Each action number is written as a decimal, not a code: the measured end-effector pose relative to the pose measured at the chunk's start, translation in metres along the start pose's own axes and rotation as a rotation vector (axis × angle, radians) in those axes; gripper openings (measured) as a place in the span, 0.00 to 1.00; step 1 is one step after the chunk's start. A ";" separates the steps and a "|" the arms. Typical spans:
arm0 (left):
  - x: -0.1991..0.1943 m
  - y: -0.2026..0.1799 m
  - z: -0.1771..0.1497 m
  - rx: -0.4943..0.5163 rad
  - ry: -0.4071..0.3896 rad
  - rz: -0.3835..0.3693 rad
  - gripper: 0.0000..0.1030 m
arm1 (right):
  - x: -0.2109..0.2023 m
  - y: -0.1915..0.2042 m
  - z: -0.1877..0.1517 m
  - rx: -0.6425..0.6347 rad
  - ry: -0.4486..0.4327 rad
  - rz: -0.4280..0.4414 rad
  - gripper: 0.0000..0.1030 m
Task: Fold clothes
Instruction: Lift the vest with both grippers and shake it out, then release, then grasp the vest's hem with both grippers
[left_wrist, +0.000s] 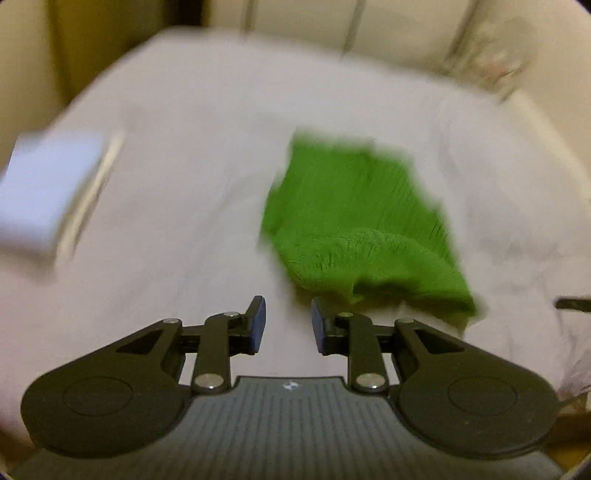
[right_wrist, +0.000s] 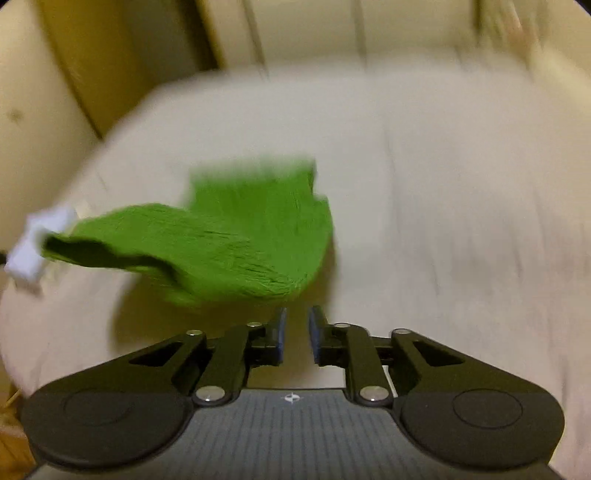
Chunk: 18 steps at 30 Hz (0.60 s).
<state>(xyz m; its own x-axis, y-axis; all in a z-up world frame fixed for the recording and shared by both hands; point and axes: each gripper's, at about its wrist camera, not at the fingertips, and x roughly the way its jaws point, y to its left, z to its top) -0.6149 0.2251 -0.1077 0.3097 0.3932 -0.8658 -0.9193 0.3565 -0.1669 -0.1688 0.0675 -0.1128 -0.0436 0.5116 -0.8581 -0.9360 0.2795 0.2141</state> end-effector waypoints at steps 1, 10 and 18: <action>0.003 0.001 -0.013 -0.039 0.031 0.009 0.21 | 0.005 -0.010 -0.022 0.045 0.055 0.014 0.19; 0.045 -0.027 -0.025 -0.228 0.082 -0.089 0.40 | 0.015 -0.047 -0.082 0.273 0.106 0.110 0.41; 0.136 -0.008 -0.016 -0.355 0.112 -0.194 0.47 | 0.069 -0.045 -0.092 0.490 0.108 0.259 0.44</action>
<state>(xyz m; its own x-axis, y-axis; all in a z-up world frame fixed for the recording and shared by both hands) -0.5696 0.2622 -0.2323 0.4748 0.2458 -0.8451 -0.8793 0.0929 -0.4670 -0.1619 0.0157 -0.2241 -0.3099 0.5352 -0.7858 -0.6191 0.5136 0.5940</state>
